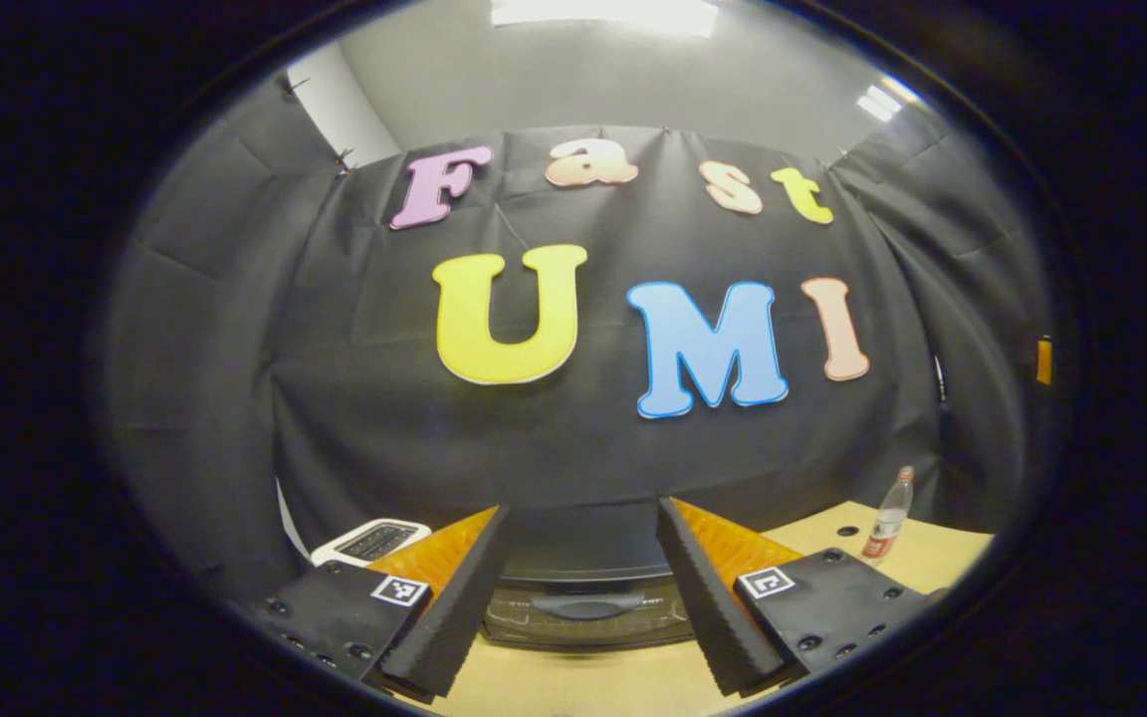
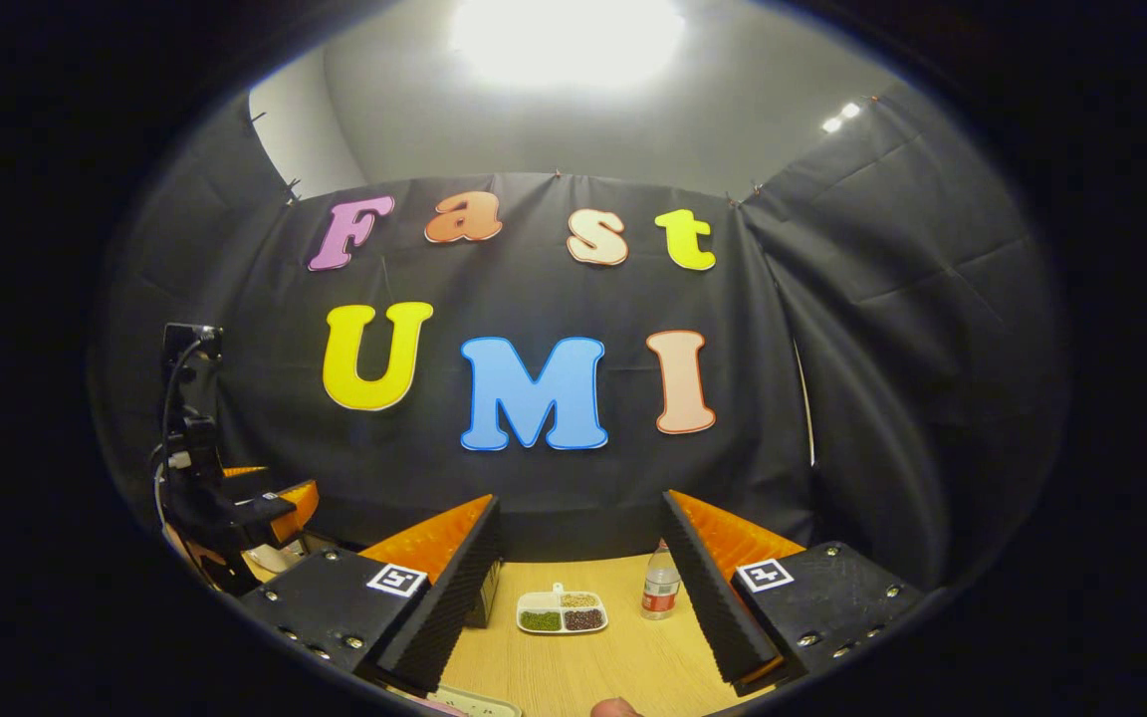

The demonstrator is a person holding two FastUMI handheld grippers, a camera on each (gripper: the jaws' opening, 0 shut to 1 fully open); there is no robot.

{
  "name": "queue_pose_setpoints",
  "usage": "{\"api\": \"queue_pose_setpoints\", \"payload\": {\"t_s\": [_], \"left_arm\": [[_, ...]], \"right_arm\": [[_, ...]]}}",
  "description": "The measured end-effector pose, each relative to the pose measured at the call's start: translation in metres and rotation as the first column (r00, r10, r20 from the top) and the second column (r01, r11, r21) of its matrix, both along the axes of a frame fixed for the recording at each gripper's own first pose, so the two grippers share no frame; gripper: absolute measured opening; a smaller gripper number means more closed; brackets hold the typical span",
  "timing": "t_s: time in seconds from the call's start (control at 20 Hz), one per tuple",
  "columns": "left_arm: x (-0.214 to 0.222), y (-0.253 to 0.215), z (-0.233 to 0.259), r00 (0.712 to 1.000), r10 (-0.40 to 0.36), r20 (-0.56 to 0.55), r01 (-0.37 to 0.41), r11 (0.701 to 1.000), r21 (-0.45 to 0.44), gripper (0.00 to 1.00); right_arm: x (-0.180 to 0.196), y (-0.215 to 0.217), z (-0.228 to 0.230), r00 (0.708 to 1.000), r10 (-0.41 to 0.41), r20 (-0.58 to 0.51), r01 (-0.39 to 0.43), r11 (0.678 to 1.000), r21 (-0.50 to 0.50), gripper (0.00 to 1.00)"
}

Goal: Open the electric oven with the left hand, put the food in, and close the electric oven.

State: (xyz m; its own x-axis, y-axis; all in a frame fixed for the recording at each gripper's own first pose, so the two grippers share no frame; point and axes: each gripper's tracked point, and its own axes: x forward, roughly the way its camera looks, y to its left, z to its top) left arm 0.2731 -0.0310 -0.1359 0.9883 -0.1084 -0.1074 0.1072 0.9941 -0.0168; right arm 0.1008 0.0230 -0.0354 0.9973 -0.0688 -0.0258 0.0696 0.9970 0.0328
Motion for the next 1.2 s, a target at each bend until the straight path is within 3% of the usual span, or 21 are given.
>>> {"api": "queue_pose_setpoints", "payload": {"t_s": [0.05, 0.1, 0.25, 0.65, 1.2], "left_arm": [[0.008, -0.001, -0.01, 1.0, -0.006, -0.012, 0.006, 1.0, 0.003, 1.0], [0.016, -0.002, -0.019, 1.0, -0.012, -0.022, 0.012, 1.0, 0.01, 0.91], [0.033, -0.004, -0.053, 0.998, -0.027, -0.065, 0.029, 0.999, 0.026, 0.98], [0.068, -0.007, -0.127, 0.988, -0.041, -0.152, 0.048, 0.998, 0.042, 1.0], [0.072, -0.008, -0.152, 0.982, -0.012, -0.191, 0.015, 1.0, 0.011, 1.0]], "right_arm": [[0.002, 0.001, 0.0, 1.0, -0.012, -0.002, 0.012, 1.0, -0.004, 0.97], [0.004, 0.002, 0.0, 1.0, -0.022, -0.003, 0.022, 1.0, -0.008, 0.97], [0.006, 0.004, -0.001, 0.999, -0.045, -0.004, 0.045, 0.999, -0.015, 0.97], [0.001, -0.003, -0.018, 0.99, -0.128, -0.063, 0.125, 0.991, -0.05, 0.97], [0.002, 0.001, -0.015, 0.991, -0.115, -0.075, 0.108, 0.991, -0.084, 0.98]]}}
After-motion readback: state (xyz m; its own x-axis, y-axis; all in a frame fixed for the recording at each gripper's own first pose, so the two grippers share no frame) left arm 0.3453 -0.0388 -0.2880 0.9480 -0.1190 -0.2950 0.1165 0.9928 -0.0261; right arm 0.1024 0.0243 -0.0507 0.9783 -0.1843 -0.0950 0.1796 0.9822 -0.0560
